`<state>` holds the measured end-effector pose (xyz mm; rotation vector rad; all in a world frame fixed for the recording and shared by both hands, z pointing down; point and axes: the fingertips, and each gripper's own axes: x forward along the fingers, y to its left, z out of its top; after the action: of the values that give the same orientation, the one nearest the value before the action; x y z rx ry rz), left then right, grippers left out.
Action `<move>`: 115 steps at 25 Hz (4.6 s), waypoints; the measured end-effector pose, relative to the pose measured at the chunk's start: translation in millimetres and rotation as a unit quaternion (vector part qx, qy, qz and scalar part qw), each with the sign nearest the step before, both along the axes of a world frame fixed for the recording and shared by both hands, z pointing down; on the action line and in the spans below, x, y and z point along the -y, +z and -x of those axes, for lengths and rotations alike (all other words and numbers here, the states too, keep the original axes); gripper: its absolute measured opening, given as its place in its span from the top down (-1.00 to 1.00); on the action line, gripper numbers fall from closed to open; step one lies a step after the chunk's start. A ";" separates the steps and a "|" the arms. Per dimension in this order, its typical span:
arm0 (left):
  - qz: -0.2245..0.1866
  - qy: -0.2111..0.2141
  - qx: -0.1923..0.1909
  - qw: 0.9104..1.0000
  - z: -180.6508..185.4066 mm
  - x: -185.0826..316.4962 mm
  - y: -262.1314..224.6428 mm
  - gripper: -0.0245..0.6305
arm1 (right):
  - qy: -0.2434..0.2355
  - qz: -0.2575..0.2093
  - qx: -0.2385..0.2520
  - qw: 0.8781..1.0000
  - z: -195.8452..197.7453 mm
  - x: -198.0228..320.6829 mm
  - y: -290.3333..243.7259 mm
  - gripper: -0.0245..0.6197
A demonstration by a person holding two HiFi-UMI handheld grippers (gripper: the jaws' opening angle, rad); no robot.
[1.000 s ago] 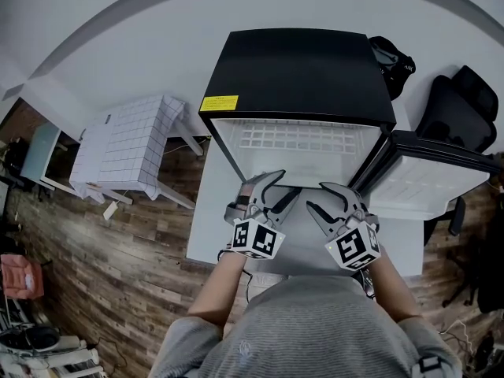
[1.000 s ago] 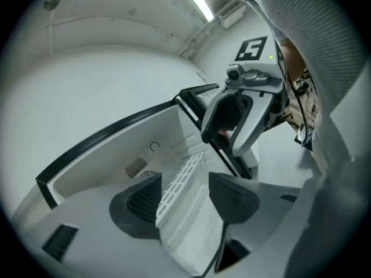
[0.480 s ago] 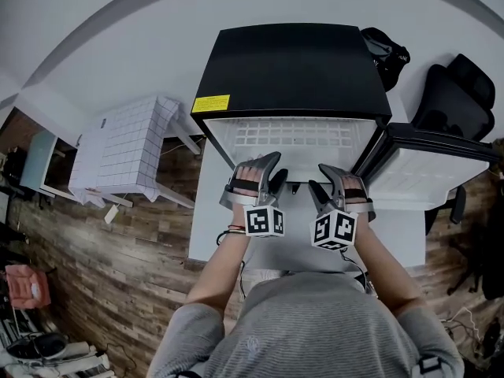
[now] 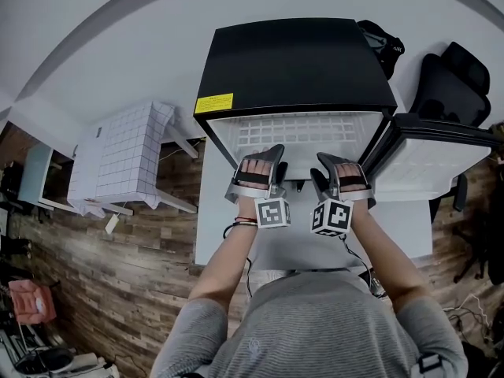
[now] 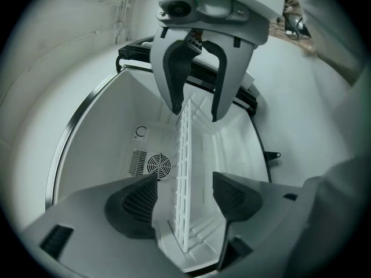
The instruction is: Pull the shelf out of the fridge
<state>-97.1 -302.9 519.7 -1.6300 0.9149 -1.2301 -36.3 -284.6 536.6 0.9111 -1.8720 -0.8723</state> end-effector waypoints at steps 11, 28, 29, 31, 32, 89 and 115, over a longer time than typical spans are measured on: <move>0.021 -0.063 0.009 0.998 11.9 33.0 22.1 0.05 | 0.043 -0.039 -0.055 0.997 -4.3 45.1 7.0 0.27; 0.039 -0.066 0.019 0.997 19.4 66.2 44.7 0.06 | 0.057 -0.066 -0.109 0.990 -8.0 95.6 21.8 0.27; 0.038 -0.063 0.020 0.997 17.9 68.2 44.4 0.06 | 0.058 -0.068 -0.113 0.990 -8.7 98.4 22.3 0.27; 0.037 -0.057 0.015 0.998 14.7 72.4 43.8 0.06 | 0.062 -0.073 -0.119 0.988 -8.9 103.0 22.9 0.27; 0.037 -0.055 0.014 0.998 13.8 74.6 43.7 0.06 | 0.063 -0.076 -0.122 0.988 -8.3 104.7 21.7 0.27; 0.007 -0.080 0.010 0.997 22.3 83.1 44.4 0.78 | 0.070 -0.111 -0.142 0.981 -0.6 105.6 18.3 0.77; -0.030 -0.085 0.050 0.995 29.4 62.9 33.6 0.78 | 0.080 -0.112 -0.145 0.980 -1.8 82.3 19.2 0.77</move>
<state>-126.5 -365.8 553.4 -1.4530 1.0336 -1.3733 -34.5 -366.8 555.8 0.9951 -1.4515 -1.0694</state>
